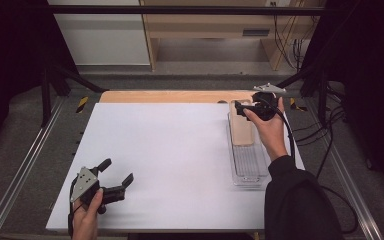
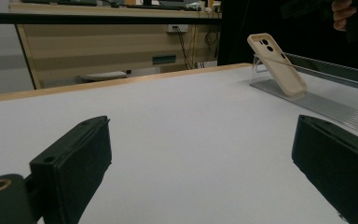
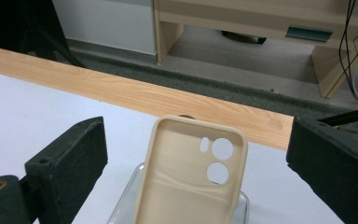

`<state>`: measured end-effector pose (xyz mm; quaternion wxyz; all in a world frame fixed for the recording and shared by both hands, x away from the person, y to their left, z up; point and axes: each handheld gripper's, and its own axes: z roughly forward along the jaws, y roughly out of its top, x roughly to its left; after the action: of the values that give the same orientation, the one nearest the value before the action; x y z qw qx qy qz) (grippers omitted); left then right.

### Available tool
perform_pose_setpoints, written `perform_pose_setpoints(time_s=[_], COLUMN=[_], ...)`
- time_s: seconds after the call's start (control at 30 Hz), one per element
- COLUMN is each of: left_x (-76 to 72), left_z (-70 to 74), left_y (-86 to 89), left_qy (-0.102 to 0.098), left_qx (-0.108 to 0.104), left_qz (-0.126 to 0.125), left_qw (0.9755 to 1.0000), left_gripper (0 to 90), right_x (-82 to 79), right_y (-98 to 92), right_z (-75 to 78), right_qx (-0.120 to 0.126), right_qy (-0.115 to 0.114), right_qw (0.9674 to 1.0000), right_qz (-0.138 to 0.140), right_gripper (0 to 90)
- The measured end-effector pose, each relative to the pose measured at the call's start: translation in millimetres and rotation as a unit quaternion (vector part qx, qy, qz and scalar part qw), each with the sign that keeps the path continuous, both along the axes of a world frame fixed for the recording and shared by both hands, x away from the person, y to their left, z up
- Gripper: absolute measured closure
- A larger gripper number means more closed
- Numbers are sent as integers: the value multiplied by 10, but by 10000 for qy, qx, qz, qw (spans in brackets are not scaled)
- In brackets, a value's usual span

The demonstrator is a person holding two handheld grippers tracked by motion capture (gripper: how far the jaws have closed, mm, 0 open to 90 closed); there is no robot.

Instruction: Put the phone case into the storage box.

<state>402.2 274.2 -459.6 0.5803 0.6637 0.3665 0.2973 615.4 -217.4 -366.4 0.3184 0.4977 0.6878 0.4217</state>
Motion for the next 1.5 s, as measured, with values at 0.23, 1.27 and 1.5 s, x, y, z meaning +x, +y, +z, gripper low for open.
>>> perform_pose_setpoints(time_s=[0.23,1.27,1.5], left_x=[-5,-30,-27], left_z=[4,11,8], left_y=[10,-2,-2], left_qy=[0,22,46], left_qx=[-5,13,13], left_qz=[6,-34,-32], left_qw=[10000,10000,10000], left_gripper=[43,43,43], right_x=[-43,-237,-302], right_y=[11,107,92], right_z=[72,269,335], right_qx=[305,543,560], right_qy=[-18,-389,-601], right_qw=[9995,9977,9965], right_qz=[-17,-74,-125], right_gripper=[50,50,53])
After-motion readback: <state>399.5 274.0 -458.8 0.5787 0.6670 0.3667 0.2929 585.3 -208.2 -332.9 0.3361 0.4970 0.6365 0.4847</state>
